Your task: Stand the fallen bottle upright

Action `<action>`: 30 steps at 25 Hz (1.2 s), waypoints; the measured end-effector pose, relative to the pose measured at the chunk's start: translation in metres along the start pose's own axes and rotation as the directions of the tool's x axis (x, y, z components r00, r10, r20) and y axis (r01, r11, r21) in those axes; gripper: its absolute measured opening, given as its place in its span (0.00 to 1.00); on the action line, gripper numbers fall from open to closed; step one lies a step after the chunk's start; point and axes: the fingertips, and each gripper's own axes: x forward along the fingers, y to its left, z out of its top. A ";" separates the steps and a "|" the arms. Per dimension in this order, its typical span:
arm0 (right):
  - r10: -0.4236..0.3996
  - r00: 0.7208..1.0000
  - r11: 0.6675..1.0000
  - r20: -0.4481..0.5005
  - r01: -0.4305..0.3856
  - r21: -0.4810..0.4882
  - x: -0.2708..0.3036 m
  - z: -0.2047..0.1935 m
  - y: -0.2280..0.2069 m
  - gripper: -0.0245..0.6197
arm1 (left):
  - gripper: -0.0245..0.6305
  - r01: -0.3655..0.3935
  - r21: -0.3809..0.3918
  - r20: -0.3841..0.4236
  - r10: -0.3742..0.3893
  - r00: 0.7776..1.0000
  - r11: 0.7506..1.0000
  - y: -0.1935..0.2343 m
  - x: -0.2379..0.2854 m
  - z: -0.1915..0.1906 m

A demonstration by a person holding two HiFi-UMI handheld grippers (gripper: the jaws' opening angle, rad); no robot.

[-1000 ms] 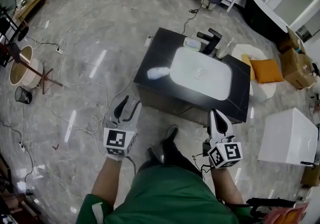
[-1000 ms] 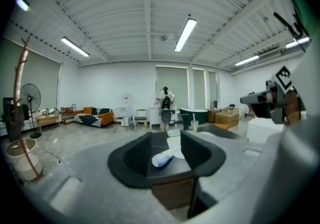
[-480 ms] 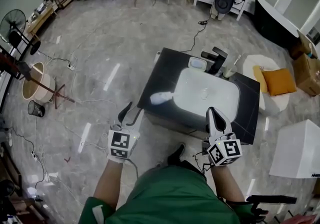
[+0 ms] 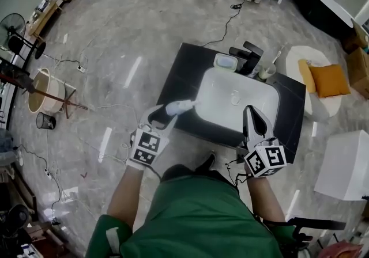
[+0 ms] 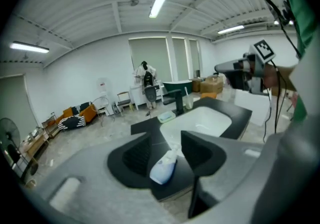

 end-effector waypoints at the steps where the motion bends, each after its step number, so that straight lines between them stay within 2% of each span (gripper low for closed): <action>1: -0.004 1.000 1.000 0.001 0.004 0.005 0.003 0.001 -0.004 0.04 | 0.32 0.022 0.017 -0.023 -0.022 0.999 1.000 -0.002 0.010 -0.002; 4: -0.021 1.000 1.000 -0.002 0.021 0.008 0.012 0.002 -0.012 0.04 | 0.34 0.095 0.083 -0.113 -0.085 0.990 0.992 -0.010 0.039 -0.017; 8: -0.060 0.998 0.998 -0.012 0.060 0.002 0.020 -0.005 -0.022 0.04 | 0.38 0.203 0.172 -0.239 -0.159 0.958 0.964 -0.016 0.079 -0.048; 14: -0.183 0.982 0.983 -0.045 0.184 0.020 0.029 -0.022 -0.033 0.04 | 0.42 0.340 0.176 -0.357 -0.262 0.897 0.924 -0.009 0.130 -0.088; 18: -0.248 0.967 0.967 -0.057 0.251 0.039 0.030 -0.036 -0.040 0.04 | 0.42 0.411 0.182 -0.431 -0.303 0.850 0.893 -0.008 0.160 -0.111; 24: -0.308 0.950 0.948 -0.039 0.310 0.066 0.026 -0.041 -0.050 0.04 | 0.44 0.496 0.192 -0.550 -0.325 0.769 0.847 -0.015 0.194 -0.138; 30: -0.361 0.932 0.928 -0.015 0.361 0.089 0.015 -0.035 -0.055 0.04 | 0.45 0.562 0.156 -0.638 -0.352 0.685 0.812 -0.026 0.209 -0.150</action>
